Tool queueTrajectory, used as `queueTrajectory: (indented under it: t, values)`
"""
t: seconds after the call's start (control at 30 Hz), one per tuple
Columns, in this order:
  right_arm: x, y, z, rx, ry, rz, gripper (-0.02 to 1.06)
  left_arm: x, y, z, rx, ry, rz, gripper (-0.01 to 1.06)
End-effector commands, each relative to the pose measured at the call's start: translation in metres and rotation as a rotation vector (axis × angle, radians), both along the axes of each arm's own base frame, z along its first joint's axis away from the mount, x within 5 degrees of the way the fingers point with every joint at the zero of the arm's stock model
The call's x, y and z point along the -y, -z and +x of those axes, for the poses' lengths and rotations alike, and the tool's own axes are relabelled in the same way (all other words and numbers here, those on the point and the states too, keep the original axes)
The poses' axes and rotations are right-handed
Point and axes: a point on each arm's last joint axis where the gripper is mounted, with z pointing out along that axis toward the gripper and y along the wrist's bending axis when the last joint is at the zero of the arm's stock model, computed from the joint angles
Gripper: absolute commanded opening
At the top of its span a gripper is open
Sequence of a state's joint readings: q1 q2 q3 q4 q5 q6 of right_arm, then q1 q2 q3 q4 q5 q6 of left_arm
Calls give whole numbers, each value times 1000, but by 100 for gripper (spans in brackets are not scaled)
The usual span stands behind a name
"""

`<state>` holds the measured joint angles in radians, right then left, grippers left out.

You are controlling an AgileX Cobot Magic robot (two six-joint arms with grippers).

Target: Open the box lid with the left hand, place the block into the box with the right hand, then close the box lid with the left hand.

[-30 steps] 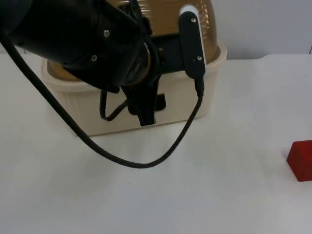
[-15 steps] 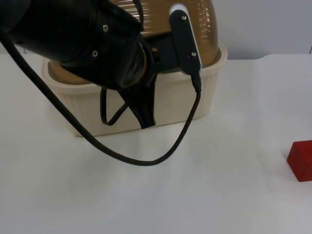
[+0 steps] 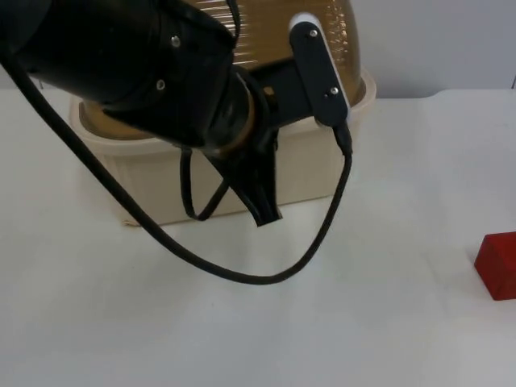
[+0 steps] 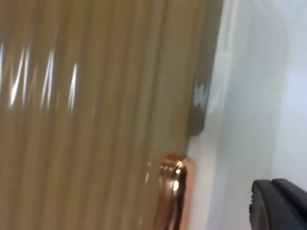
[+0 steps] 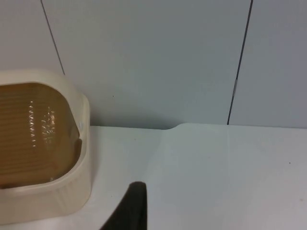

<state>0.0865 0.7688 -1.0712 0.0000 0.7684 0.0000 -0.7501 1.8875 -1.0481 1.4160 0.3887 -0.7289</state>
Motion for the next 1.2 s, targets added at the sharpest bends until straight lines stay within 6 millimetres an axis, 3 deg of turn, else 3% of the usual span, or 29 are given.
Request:
queueTrajectory:
  t: [0.0, 0.2, 0.8, 1.17]
  values:
    - [0, -3, -1, 18, -9, -12, 93, 1, -1, 1, 1, 11, -10, 0]
    - [0, -3, -1, 18, -9, -12, 93, -9, -3, 9, 34, -9, 34, 0]
    - [0, -4, -1, 29, -17, -32, 93, -10, -8, 13, 115, 35, 96, 0]
    - [0, -4, -1, 26, -18, -33, 93, -9, 2, 15, 118, 61, 129, 0]
